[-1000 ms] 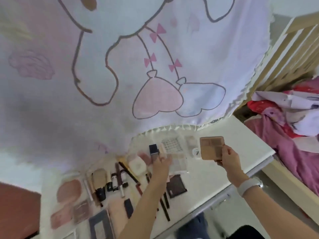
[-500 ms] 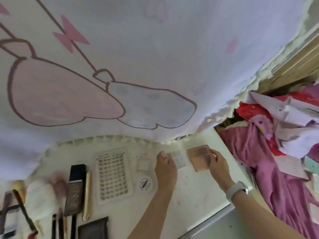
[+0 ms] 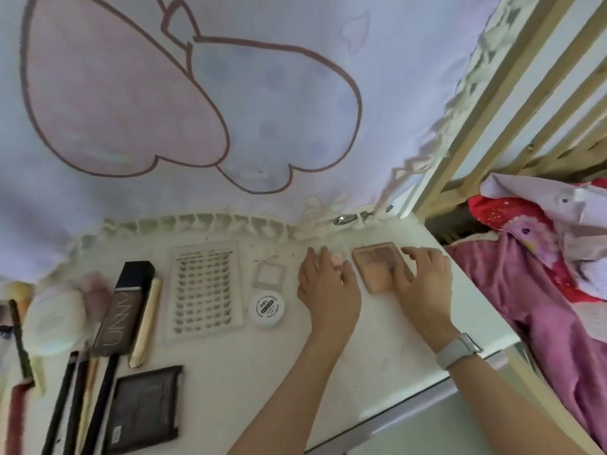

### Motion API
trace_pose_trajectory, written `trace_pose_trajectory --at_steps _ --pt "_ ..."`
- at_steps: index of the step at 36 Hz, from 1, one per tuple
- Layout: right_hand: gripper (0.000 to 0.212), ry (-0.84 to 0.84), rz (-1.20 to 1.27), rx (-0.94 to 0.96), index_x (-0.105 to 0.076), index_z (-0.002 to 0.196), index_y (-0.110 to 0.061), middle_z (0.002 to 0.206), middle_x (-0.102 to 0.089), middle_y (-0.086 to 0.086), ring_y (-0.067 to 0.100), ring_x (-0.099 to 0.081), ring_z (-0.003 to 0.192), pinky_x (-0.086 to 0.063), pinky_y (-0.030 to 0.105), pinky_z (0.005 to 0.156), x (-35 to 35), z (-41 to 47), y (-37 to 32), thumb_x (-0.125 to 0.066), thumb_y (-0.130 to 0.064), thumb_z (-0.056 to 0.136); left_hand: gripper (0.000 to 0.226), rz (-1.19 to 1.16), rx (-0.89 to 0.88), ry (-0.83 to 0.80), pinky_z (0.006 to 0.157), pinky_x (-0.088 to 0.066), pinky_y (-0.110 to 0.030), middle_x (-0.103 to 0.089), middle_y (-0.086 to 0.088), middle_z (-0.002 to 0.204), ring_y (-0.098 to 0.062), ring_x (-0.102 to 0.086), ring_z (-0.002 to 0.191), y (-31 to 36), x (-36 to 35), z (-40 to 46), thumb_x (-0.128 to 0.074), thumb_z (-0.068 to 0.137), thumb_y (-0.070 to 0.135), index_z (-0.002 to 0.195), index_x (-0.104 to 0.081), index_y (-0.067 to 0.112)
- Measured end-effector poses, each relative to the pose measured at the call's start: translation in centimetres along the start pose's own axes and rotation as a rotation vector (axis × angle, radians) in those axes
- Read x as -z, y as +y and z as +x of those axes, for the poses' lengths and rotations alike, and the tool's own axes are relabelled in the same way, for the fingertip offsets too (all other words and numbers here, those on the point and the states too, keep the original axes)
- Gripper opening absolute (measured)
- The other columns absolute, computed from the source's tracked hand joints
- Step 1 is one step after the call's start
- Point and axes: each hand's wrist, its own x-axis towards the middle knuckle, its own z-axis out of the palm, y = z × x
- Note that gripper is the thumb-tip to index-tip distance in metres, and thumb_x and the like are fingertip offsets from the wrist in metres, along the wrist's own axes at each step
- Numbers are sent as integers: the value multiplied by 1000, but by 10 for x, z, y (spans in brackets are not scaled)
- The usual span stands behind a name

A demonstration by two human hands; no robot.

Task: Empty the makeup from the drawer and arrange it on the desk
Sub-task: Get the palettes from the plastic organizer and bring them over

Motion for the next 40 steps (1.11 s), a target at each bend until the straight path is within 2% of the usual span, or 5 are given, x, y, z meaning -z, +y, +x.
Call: trace_pose_trajectory --at_steps 13,18,21,28,40 --pt "11 -475 895 140 -62 96 -6 70 -59 -6 -3 -51 56 -40 12 57 34 -81 -50 -62 -14 88 25 -345 -60 18 108 -29 -44 -49 -1 110 -21 -39 122 -7 27 -53 -37 96 42 94 -50 21" --pt "8 -343 781 135 -61 82 -25 75 -64 -9 -2 -55 62 -42 8 61 29 -87 -46 -65 -31 86 43 -242 -238 46 90 -42 -42 -55 -5 88 -22 -51 91 -22 43 -72 -30 93 50 85 -55 15" --pt "11 -244 560 182 -55 81 -28 78 -62 -8 2 -55 68 -39 7 61 16 -85 -43 -63 -21 87 47 29 -332 199 89 -40 -24 -55 12 113 -6 -51 102 -54 57 -80 -38 94 48 128 -53 20" --pt "17 -257 82 423 -52 101 0 106 -49 16 36 -54 79 -45 40 67 -20 -87 -72 -51 -12 91 36 754 -636 72 96 -27 -32 -50 4 134 -20 -39 125 -125 87 -84 -46 93 32 127 -55 25" --pt "27 -181 48 518 -57 115 -6 110 -53 12 32 -58 90 -47 36 64 -21 -90 -82 -53 -16 91 36 606 -646 35 108 -23 -28 -47 2 141 -16 -36 133 -128 95 -91 -47 95 25 129 -55 20"
